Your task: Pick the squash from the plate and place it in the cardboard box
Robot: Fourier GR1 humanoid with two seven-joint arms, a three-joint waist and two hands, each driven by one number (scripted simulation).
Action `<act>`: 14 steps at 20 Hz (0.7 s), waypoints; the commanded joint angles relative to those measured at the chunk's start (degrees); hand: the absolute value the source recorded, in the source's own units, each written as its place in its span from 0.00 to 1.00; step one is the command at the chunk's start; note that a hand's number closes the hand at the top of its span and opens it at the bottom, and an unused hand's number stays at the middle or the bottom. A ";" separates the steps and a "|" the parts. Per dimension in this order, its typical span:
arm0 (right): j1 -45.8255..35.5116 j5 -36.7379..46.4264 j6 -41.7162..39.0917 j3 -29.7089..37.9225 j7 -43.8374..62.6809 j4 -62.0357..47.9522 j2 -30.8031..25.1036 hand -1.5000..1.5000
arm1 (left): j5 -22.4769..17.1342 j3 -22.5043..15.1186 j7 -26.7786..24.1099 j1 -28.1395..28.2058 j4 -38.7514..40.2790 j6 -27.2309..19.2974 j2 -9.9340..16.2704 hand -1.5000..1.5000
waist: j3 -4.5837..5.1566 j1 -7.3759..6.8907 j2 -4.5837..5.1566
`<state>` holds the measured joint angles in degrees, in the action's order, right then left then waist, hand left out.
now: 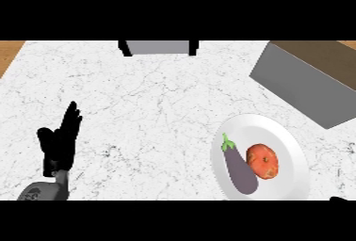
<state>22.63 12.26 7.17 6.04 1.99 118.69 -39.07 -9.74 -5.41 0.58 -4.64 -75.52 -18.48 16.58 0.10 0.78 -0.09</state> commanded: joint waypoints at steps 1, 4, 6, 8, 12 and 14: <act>2.73 -4.26 -8.55 4.77 11.86 9.11 -6.19 0.00 | 0.42 -0.77 0.28 2.03 -1.95 -0.08 -0.90 0.50 | 0.03 -0.11 -0.13; -1.58 -1.64 -11.79 1.65 18.09 9.89 -7.35 0.00 | 0.70 1.12 1.60 -2.67 1.19 0.63 0.32 0.50 | -0.01 -0.56 0.14; -5.11 -1.06 -14.12 -1.38 24.58 10.75 -8.56 0.00 | 0.79 -0.13 -2.13 1.12 0.94 1.28 -1.71 0.50 | 0.01 -1.30 0.23; -8.30 -2.21 -16.66 -3.64 31.21 13.35 -8.75 0.00 | 2.14 -0.68 -0.96 0.37 -0.42 0.21 -1.87 0.50 | 0.00 -1.49 0.21; -12.60 2.14 -19.54 -9.62 36.45 11.80 -6.62 0.00 | 1.00 1.86 -1.22 -2.91 3.38 2.01 -1.96 0.50 | -0.04 -1.28 0.24; -14.51 5.64 -19.72 -15.24 44.25 14.72 -4.96 0.00 | 1.43 1.12 -0.08 -0.80 0.29 2.34 -1.27 0.50 | -0.02 -1.75 0.23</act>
<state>13.31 14.04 -10.53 -2.07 36.27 132.20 -45.44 -8.83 -4.13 -0.15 -5.69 -74.15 -16.28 15.57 0.08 -0.39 0.07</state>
